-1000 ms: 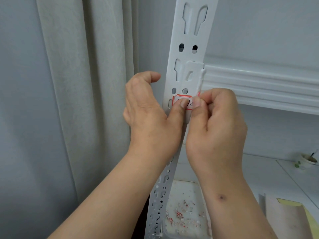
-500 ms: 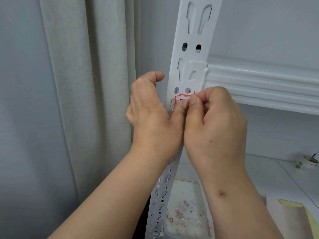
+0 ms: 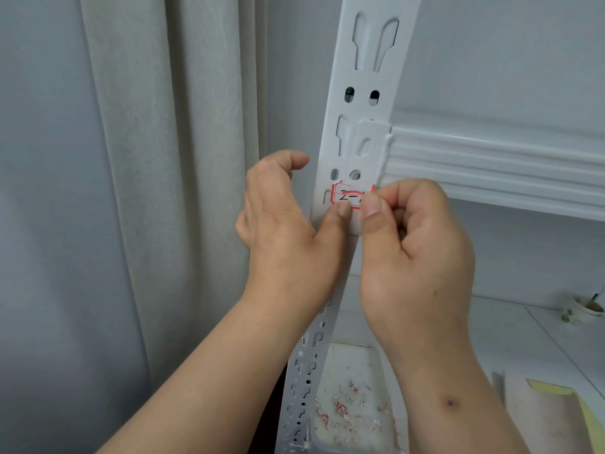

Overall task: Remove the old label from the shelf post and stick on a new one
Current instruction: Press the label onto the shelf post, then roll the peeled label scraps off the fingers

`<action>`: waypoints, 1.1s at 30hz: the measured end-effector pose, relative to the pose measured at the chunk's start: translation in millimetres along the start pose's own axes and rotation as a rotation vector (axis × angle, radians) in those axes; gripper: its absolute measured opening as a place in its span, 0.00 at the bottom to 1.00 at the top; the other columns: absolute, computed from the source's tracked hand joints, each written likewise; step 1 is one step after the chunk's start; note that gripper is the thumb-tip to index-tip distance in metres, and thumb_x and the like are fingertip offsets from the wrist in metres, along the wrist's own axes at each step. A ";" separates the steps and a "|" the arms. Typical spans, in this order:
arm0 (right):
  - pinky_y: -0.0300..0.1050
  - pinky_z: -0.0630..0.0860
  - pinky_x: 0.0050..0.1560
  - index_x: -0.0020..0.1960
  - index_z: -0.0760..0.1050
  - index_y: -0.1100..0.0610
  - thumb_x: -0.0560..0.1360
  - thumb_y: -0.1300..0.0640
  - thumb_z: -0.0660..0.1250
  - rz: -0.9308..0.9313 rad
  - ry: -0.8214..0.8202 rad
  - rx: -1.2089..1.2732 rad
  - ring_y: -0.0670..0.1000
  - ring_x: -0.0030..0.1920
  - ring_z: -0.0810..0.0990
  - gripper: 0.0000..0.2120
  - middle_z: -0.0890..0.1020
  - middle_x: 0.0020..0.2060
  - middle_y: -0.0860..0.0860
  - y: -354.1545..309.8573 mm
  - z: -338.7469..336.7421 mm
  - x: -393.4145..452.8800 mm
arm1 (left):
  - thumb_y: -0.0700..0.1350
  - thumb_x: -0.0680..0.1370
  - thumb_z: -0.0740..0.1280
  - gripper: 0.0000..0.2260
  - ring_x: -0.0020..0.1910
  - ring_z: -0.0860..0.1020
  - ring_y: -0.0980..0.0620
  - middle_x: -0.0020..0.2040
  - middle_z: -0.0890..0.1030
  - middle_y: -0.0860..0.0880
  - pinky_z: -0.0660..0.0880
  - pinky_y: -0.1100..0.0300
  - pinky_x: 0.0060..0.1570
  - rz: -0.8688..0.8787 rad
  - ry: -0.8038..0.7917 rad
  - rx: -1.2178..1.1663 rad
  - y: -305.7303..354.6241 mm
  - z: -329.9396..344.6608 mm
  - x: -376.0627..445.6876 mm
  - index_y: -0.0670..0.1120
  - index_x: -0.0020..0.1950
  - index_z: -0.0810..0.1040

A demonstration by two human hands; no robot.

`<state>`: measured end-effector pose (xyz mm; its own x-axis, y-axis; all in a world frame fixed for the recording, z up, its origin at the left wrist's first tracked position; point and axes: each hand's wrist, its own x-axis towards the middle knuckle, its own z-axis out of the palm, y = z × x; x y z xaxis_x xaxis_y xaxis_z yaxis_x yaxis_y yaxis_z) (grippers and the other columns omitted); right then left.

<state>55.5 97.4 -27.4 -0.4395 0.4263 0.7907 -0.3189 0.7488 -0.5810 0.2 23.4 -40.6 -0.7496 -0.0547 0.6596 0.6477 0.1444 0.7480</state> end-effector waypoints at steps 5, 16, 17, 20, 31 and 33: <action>0.29 0.66 0.33 0.39 0.70 0.46 0.75 0.52 0.62 0.113 -0.039 0.126 0.41 0.30 0.73 0.06 0.74 0.28 0.37 4.2 -3.0 -6.2 | 0.47 0.73 0.69 0.16 0.54 0.72 0.62 0.52 0.71 0.64 0.70 0.41 0.63 0.116 0.084 0.022 2.9 -7.8 -3.9 0.62 0.53 0.67; 0.37 0.68 0.29 0.41 0.75 0.53 0.74 0.51 0.62 0.284 -0.221 0.454 0.46 0.28 0.68 0.08 0.74 0.27 0.44 -0.5 -11.4 -17.9 | 0.45 0.73 0.71 0.04 0.50 0.84 0.45 0.46 0.87 0.47 0.80 0.55 0.55 -0.219 -0.233 -0.453 12.5 -20.5 -14.8 0.49 0.44 0.85; 0.36 0.68 0.30 0.40 0.75 0.53 0.74 0.52 0.62 0.284 -0.236 0.478 0.46 0.28 0.69 0.07 0.74 0.27 0.44 0.0 -12.1 -18.8 | 0.45 0.73 0.70 0.04 0.50 0.84 0.44 0.46 0.87 0.44 0.81 0.53 0.55 -0.250 -0.253 -0.500 11.9 -21.1 -15.6 0.48 0.44 0.85; 0.35 0.68 0.32 0.39 0.75 0.52 0.74 0.52 0.62 0.266 -0.287 0.482 0.45 0.29 0.70 0.07 0.75 0.28 0.45 1.6 -15.0 -21.6 | 0.42 0.73 0.73 0.03 0.43 0.83 0.52 0.44 0.87 0.43 0.80 0.62 0.46 -0.320 -0.294 -0.590 10.1 -24.7 -17.3 0.49 0.42 0.86; 0.35 0.73 0.33 0.43 0.75 0.47 0.75 0.53 0.60 0.140 -0.305 0.119 0.47 0.36 0.77 0.06 0.80 0.38 0.46 8.6 -24.5 -39.0 | 0.40 0.74 0.74 0.05 0.37 0.80 0.53 0.38 0.86 0.47 0.78 0.60 0.41 -0.333 -0.268 -0.348 9.1 -30.7 -30.8 0.49 0.41 0.86; 0.32 0.74 0.32 0.44 0.77 0.46 0.76 0.53 0.63 0.211 -0.277 0.189 0.44 0.35 0.79 0.05 0.81 0.38 0.44 9.5 -25.0 -40.9 | 0.40 0.74 0.74 0.07 0.34 0.78 0.55 0.37 0.85 0.47 0.77 0.62 0.37 -0.323 -0.211 -0.311 8.9 -29.4 -31.8 0.53 0.40 0.85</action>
<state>91.5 99.7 -60.5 -0.7139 0.3885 0.5825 -0.3344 0.5418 -0.7712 33.8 -2.7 -52.8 -0.9091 0.1579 0.3856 0.3638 -0.1505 0.9192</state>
